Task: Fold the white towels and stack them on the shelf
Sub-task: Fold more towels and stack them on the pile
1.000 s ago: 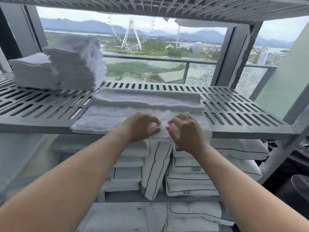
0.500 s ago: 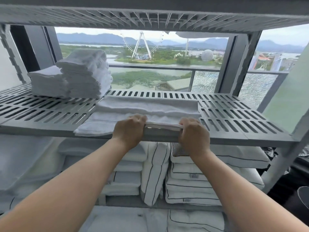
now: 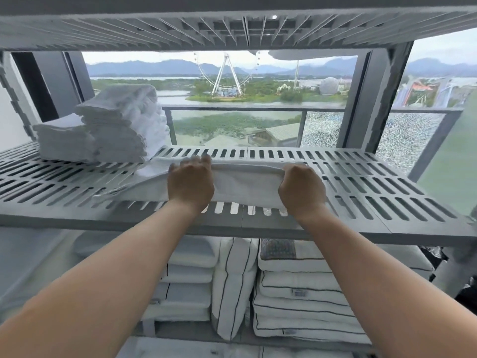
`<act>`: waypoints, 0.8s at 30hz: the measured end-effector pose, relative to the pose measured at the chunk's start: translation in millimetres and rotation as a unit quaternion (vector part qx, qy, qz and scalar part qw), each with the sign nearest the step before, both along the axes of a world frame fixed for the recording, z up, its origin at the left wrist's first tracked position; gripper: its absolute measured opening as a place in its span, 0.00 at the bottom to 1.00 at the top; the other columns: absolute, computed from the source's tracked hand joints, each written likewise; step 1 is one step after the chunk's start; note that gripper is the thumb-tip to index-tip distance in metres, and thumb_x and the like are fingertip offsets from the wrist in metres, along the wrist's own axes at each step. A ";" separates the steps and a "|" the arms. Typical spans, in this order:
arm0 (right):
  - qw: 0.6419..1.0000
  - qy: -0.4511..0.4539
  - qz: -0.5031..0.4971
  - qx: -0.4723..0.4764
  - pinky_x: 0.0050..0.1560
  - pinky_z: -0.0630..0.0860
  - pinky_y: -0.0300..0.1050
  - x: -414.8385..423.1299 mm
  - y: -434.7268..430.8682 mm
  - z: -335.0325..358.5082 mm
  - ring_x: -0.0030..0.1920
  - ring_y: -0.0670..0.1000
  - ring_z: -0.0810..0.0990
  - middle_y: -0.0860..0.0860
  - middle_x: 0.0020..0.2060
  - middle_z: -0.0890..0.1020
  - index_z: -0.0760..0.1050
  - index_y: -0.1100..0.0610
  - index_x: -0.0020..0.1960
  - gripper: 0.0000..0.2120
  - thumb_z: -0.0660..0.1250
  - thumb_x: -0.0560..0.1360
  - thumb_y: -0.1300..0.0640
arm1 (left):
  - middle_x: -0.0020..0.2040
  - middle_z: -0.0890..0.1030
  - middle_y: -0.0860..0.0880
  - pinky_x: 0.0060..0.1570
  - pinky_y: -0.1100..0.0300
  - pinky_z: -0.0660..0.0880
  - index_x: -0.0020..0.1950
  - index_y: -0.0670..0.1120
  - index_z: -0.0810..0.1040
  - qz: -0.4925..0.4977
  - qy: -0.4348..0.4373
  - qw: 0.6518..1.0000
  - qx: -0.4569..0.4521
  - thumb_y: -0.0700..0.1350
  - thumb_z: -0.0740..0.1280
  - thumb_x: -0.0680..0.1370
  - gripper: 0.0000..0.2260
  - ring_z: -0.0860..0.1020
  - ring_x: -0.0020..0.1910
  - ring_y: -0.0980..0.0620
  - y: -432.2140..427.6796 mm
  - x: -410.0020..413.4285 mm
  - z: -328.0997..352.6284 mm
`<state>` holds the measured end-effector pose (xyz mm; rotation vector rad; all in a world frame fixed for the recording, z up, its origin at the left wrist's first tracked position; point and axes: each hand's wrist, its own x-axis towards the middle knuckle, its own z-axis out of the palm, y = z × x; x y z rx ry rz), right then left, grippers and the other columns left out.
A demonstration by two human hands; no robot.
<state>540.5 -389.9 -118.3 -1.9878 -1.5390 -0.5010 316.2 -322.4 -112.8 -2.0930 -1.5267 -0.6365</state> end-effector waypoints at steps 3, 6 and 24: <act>1.000 -0.008 -0.001 0.022 0.38 0.68 0.44 10.9 25.0 4.5 0.45 0.60 0.80 0.59 0.44 0.80 0.77 0.62 0.50 0.12 0.57 0.72 0.68 | 0.47 0.81 0.42 0.49 0.49 0.71 0.56 0.42 0.76 -0.024 -0.003 0.999 0.043 0.42 0.56 0.77 0.13 0.79 0.45 0.41 35.9 7.8 4.7; 0.999 -0.003 -0.017 0.029 0.37 0.67 0.44 25.5 54.2 11.4 0.44 0.60 0.80 0.58 0.42 0.81 0.76 0.60 0.49 0.11 0.58 0.71 0.67 | 0.40 0.81 0.43 0.47 0.50 0.71 0.49 0.42 0.77 -0.060 0.007 0.995 0.074 0.44 0.57 0.76 0.11 0.79 0.38 0.42 78.6 21.9 12.1; 0.982 -0.019 -0.161 -0.102 0.48 0.75 0.50 60.8 153.6 7.6 0.41 0.56 0.74 0.57 0.43 0.82 0.72 0.58 0.41 0.06 0.57 0.73 0.60 | 0.54 0.77 0.47 0.56 0.51 0.73 0.51 0.48 0.75 -0.232 0.014 0.956 -0.180 0.49 0.57 0.80 0.09 0.73 0.54 0.48 197.6 50.9 -19.4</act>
